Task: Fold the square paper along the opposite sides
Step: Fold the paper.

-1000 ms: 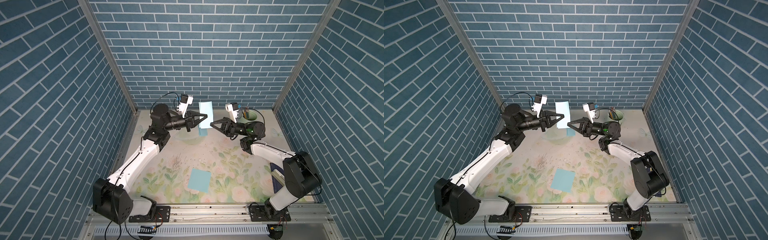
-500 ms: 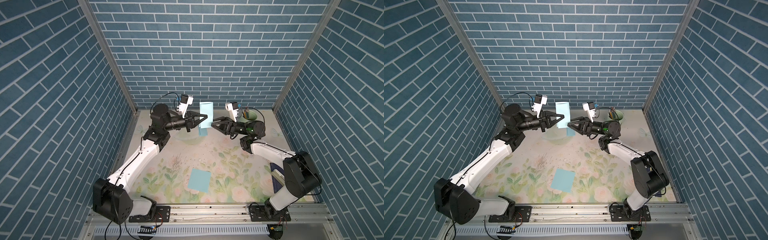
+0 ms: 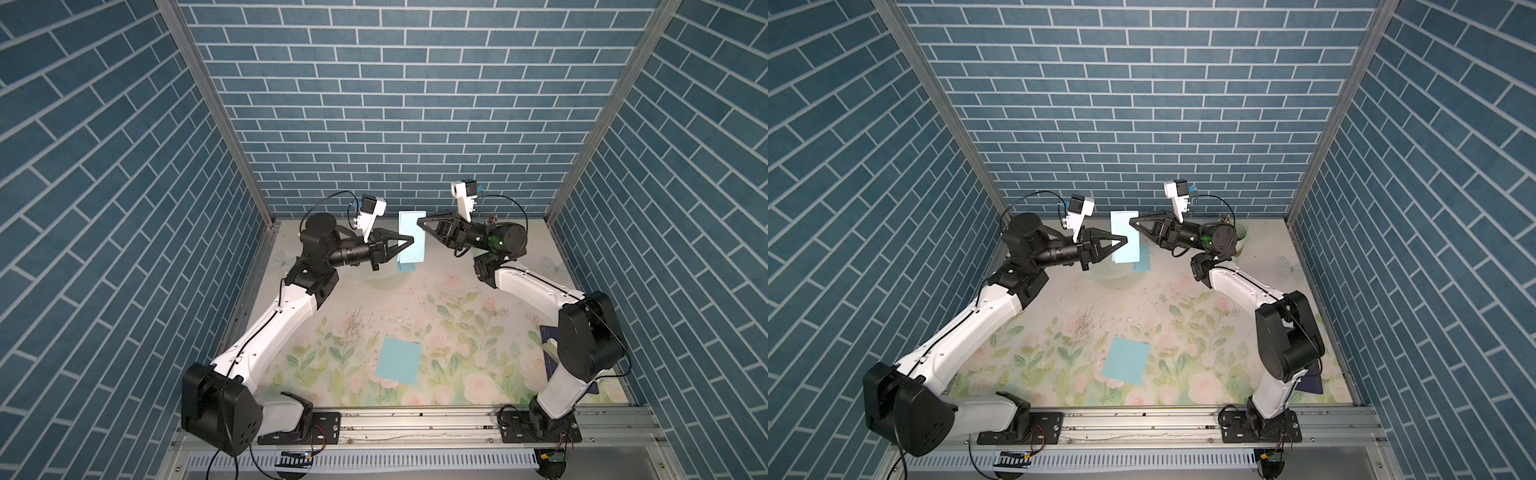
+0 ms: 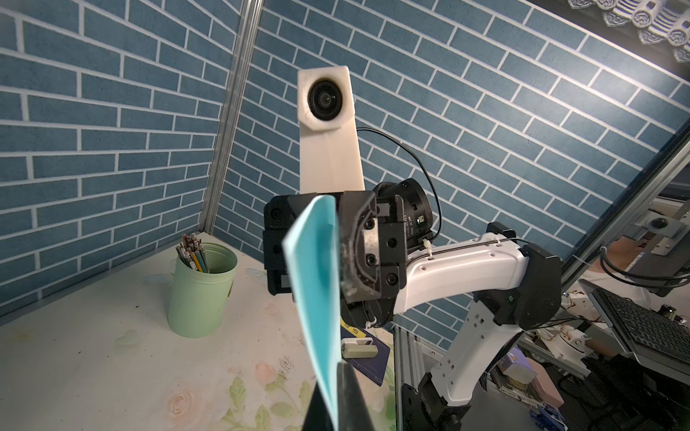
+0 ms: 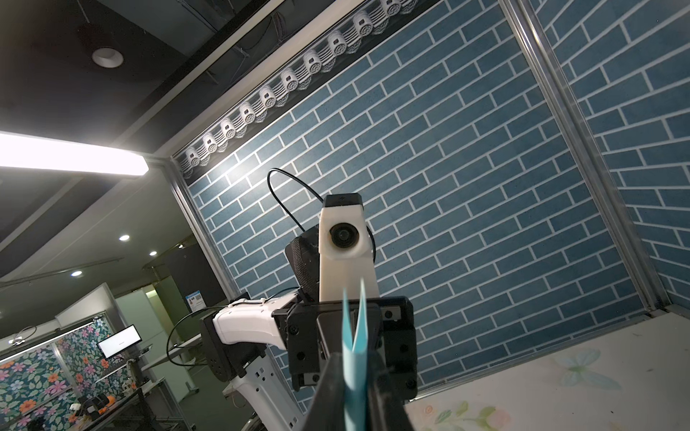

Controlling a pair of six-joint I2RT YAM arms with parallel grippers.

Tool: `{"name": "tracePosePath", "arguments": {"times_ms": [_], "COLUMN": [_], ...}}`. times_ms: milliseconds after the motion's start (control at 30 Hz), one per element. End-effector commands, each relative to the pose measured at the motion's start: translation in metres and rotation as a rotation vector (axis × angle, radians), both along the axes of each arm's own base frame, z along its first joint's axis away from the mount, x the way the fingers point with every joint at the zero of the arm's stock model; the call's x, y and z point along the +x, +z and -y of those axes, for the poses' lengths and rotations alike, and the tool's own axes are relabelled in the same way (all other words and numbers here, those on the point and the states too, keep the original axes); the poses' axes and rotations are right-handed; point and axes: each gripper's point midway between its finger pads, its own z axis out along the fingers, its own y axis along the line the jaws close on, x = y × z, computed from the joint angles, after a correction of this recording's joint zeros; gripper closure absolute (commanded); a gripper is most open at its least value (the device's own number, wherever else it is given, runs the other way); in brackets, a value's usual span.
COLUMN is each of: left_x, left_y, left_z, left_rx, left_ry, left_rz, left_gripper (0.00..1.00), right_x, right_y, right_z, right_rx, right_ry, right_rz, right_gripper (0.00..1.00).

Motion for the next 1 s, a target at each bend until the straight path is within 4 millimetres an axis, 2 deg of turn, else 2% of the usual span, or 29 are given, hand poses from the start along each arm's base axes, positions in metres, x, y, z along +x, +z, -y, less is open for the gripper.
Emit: {"name": "tracePosePath", "arguments": {"times_ms": [0, 167, 200, 367, 500, 733, 767, 867, 967], "left_x": [-0.008, -0.008, -0.007, -0.006, -0.001, 0.007, 0.007, 0.008, 0.009], "left_y": [0.004, 0.005, 0.004, 0.019, 0.031, 0.031, 0.031, 0.031, 0.027], "left_z": [-0.002, -0.004, -0.005, -0.006, -0.005, -0.002, -0.002, -0.002, -0.001], "left_rx": [0.004, 0.015, 0.015, -0.007, -0.025, -0.024, -0.024, -0.022, -0.014], "left_ry": [-0.005, 0.012, 0.018, 0.044, 0.061, 0.064, 0.066, 0.068, 0.069], "left_rz": [0.041, 0.051, 0.05, 0.087, 0.119, 0.12, 0.12, 0.119, 0.099], "left_gripper": [1.0, 1.0, 0.98, 0.73, 0.7, 0.79, 0.82, 0.99, 1.0], "right_x": [-0.004, -0.003, -0.003, 0.0, 0.0, -0.001, 0.0, 0.001, 0.001], "right_y": [0.014, 0.016, 0.016, 0.015, 0.013, 0.011, 0.01, 0.009, 0.007], "right_z": [0.003, 0.005, 0.005, 0.003, 0.001, 0.0, -0.001, -0.001, -0.002], "right_rx": [0.028, 0.033, 0.033, 0.035, 0.031, 0.025, 0.023, 0.021, 0.016], "right_ry": [0.003, -0.006, -0.006, -0.01, -0.003, 0.0, 0.0, 0.0, 0.002], "right_rz": [0.025, 0.022, 0.021, 0.014, 0.008, 0.003, 0.0, -0.004, -0.008], "right_gripper": [0.98, 1.0, 1.0, 1.0, 1.0, 1.0, 1.0, 1.0, 1.0]}}
